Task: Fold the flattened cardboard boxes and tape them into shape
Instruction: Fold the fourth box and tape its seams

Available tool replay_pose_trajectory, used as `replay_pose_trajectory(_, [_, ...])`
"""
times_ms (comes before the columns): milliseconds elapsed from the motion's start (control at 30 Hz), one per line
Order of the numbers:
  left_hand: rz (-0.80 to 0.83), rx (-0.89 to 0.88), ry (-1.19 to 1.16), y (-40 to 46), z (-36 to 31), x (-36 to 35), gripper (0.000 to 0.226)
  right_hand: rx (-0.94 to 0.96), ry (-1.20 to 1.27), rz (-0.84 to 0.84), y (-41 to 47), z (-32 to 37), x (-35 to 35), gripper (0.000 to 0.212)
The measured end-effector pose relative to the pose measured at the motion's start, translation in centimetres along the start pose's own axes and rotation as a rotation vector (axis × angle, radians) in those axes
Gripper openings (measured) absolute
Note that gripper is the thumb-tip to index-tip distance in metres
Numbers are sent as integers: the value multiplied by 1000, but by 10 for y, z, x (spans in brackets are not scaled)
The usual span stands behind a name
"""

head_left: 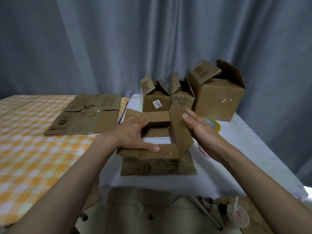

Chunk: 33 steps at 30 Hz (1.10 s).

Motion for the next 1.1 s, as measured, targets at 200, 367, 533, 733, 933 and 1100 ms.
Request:
replay_pose_trajectory(200, [-41, -4, -9, -1, -3, 0, 135, 191, -609, 110, 2, -4, -46, 50])
replay_pose_trajectory(367, [-157, 15, -141, -9, -4, 10, 92, 251, -915, 144, 7, -26, -62, 56])
replay_pose_trajectory(533, [-438, 311, -365, -27, 5, 26, 53, 237, -871, 237, 12, -22, -47, 58])
replay_pose_trajectory(733, [-437, 13, -469, -31, -38, 22, 62, 286, -834, 319, 11, -15, -32, 58])
replay_pose_trajectory(933, [-78, 68, -119, -12, -45, -15, 118, 324, -803, 314, 11, -17, -34, 54])
replay_pose_trajectory(1100, [71, 32, 1, -14, -36, -16, 146, 311, -814, 218, 13, -21, -32, 58])
Point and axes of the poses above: each hand's wrist, its own y-axis towards the middle knuckle, its own x-axis out of the back of the hand, z = x × y, the point moved 5 cm from there along y, towards the middle knuckle, and after that the axes turned 2 degrees about y, right-handed, at the moved point
